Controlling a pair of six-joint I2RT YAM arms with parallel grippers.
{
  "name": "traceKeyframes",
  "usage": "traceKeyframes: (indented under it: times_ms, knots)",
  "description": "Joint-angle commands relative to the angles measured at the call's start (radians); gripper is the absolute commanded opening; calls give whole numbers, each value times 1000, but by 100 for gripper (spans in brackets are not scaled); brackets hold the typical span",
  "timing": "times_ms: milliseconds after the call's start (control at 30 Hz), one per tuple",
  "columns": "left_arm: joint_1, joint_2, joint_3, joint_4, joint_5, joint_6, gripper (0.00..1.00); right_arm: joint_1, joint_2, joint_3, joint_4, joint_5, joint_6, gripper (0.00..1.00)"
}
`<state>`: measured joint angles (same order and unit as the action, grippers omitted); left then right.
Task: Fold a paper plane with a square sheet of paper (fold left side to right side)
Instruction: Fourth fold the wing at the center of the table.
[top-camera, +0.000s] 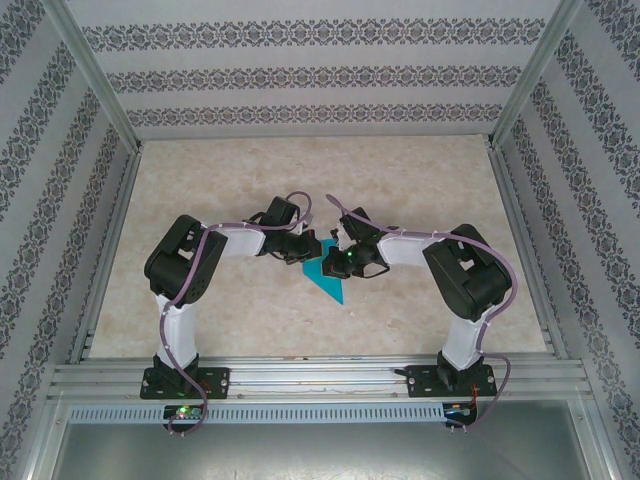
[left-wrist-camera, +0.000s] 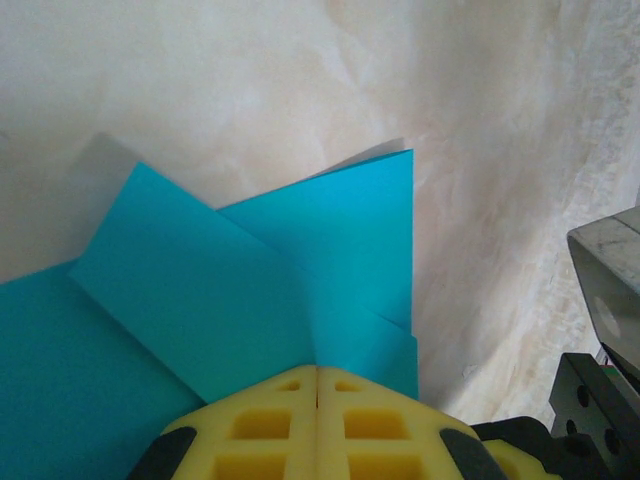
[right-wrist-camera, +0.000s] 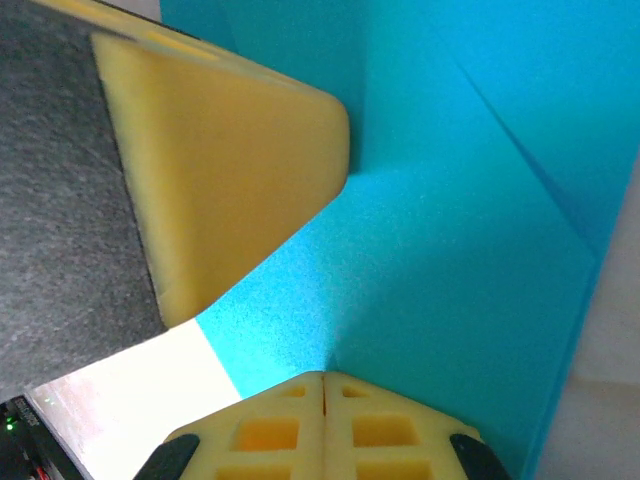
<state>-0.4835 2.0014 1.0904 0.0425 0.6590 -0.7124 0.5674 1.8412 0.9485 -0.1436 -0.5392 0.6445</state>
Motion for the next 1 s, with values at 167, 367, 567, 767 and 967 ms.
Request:
traceKeyframes:
  times_ms: [167, 367, 567, 767, 967]
  knots:
    - [-12, 45, -18, -79, -90, 19, 0, 18, -57, -91, -76, 6, -8, 0]
    - [-12, 45, -16, -85, -94, 24, 0, 26, -93, -149, -82, 8, 6, 0]
    - [-13, 43, -12, -94, -97, 27, 0, 33, -124, -202, -92, 12, 12, 0]
    - [-12, 42, -9, -97, -99, 30, 0, 40, -158, -243, -112, 28, 15, 0]
    - [-12, 39, -6, -101, -100, 32, 0, 44, -188, -282, -126, 28, 21, 0]
